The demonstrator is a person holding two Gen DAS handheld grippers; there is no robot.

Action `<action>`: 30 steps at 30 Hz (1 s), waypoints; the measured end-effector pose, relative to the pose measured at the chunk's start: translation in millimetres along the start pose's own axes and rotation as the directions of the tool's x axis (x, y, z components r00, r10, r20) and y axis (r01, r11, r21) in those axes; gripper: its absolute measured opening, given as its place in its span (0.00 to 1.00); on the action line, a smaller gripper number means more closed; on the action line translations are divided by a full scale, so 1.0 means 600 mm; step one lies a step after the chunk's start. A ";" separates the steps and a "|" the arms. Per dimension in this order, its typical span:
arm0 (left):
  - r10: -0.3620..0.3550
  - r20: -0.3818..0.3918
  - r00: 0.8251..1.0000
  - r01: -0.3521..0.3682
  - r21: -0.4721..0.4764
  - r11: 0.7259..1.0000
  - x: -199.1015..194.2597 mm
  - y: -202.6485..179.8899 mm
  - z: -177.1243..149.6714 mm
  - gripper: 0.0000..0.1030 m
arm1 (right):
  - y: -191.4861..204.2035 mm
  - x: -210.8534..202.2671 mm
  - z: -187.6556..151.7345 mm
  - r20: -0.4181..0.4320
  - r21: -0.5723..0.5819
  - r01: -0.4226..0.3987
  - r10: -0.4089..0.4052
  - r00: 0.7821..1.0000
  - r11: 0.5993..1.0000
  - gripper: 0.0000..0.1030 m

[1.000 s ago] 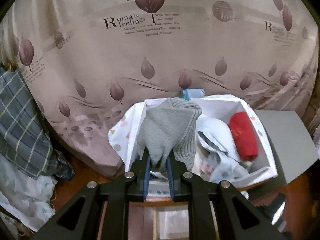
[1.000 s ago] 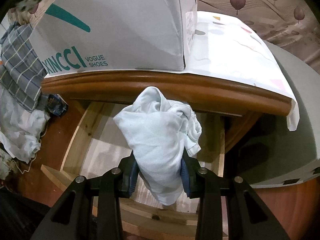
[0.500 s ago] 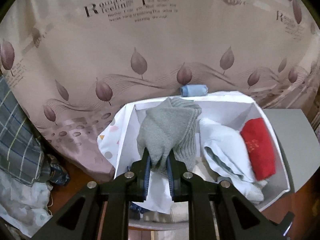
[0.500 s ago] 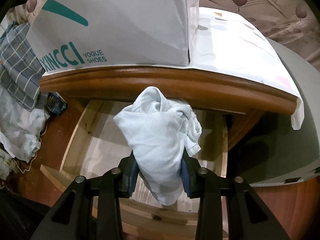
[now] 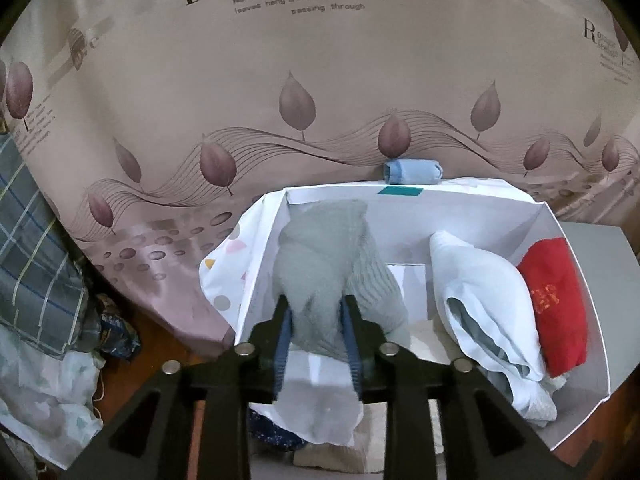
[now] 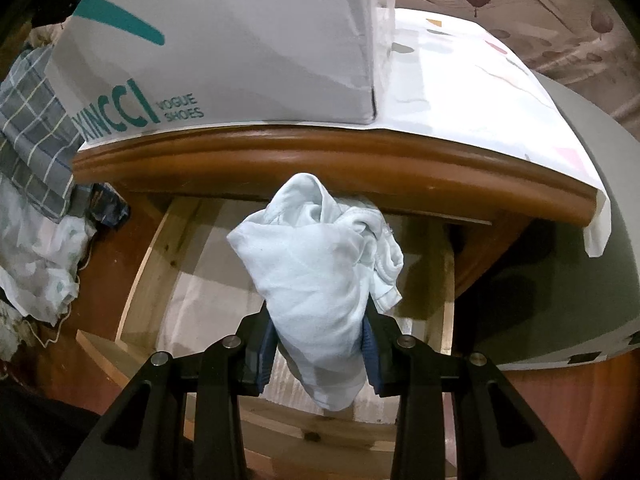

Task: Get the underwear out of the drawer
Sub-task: 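Lower the grey sock into the white box and open the left gripper, then withdraw the left gripper from the box while the right lifts the blue cloth toward it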

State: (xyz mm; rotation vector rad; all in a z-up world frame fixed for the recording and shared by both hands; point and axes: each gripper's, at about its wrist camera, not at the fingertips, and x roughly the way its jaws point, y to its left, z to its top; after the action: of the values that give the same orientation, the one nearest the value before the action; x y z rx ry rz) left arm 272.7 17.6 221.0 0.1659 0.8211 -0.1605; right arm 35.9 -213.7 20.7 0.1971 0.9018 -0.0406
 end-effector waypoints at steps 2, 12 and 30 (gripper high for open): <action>0.008 -0.002 1.000 -0.008 0.006 1.000 0.003 -0.002 0.000 0.35 | -0.001 0.000 0.000 -0.001 -0.002 0.001 -0.001 1.000 1.000 0.33; 0.017 -0.047 0.999 -0.016 0.026 1.000 0.019 -0.021 -0.012 0.49 | -0.001 0.001 -0.001 -0.006 -0.002 -0.008 0.008 1.000 1.000 0.33; 0.026 0.111 0.993 -0.032 0.047 0.998 -0.127 -0.026 -0.090 0.49 | -0.001 0.002 -0.004 -0.005 -0.017 0.000 0.000 1.000 1.000 0.33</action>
State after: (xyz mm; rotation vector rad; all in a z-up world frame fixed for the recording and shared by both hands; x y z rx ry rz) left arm 180.1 19.5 239.6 0.2131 0.7046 -0.1608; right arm 34.7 -214.1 18.5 0.1816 0.9065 -0.0327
